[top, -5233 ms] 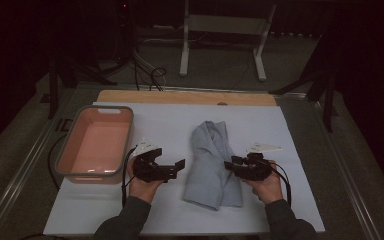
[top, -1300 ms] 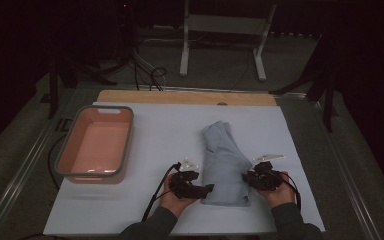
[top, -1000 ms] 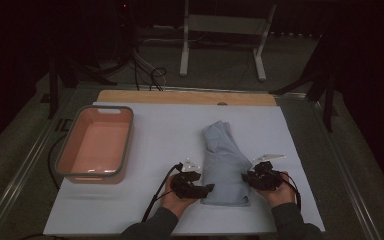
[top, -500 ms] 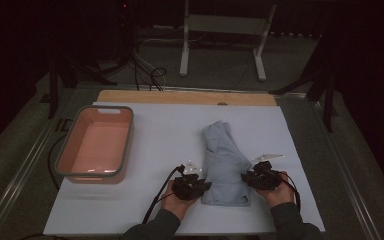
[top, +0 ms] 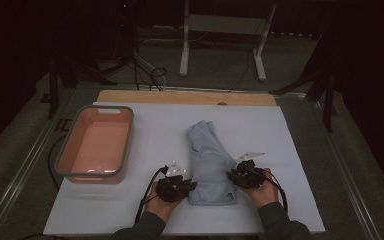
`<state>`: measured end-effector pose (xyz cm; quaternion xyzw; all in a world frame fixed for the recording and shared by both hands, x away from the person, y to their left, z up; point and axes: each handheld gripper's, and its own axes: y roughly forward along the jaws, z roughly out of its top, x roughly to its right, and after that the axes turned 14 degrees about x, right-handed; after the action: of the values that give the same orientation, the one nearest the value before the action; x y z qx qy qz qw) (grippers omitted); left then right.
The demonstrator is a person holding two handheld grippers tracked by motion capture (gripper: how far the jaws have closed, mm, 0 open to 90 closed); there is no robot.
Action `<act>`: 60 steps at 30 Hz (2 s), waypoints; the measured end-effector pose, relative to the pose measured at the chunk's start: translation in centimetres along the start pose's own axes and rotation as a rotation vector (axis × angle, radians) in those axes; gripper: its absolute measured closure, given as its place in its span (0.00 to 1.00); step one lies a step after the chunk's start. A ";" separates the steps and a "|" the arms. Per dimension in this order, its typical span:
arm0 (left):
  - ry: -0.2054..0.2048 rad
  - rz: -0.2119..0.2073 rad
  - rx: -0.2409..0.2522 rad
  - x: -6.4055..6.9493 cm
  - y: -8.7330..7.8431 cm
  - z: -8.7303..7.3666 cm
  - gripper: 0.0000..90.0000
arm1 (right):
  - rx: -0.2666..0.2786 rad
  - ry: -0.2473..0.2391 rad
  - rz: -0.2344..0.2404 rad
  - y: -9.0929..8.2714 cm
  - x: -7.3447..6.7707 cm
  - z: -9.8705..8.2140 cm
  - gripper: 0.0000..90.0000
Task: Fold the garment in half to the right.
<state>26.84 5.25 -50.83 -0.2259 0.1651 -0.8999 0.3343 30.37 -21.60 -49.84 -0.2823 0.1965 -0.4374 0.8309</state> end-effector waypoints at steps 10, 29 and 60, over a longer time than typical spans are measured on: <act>0.005 -0.010 0.056 -0.1 -0.6 1.0 0.58 | 0.008 0.010 0.012 0.5 -0.4 0.4 0.85; 0.124 -0.091 0.002 0.3 4.8 4.4 0.81 | 0.031 0.034 0.007 -0.4 -0.3 0.4 0.81; 0.112 -0.046 -0.088 -0.4 6.8 3.3 0.98 | -0.016 0.180 0.083 -0.2 -1.1 -1.3 0.58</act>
<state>32.44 0.15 -51.18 -0.1934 0.2180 -0.9105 0.2935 28.91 -21.12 -50.61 -0.2400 0.2854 -0.4249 0.8249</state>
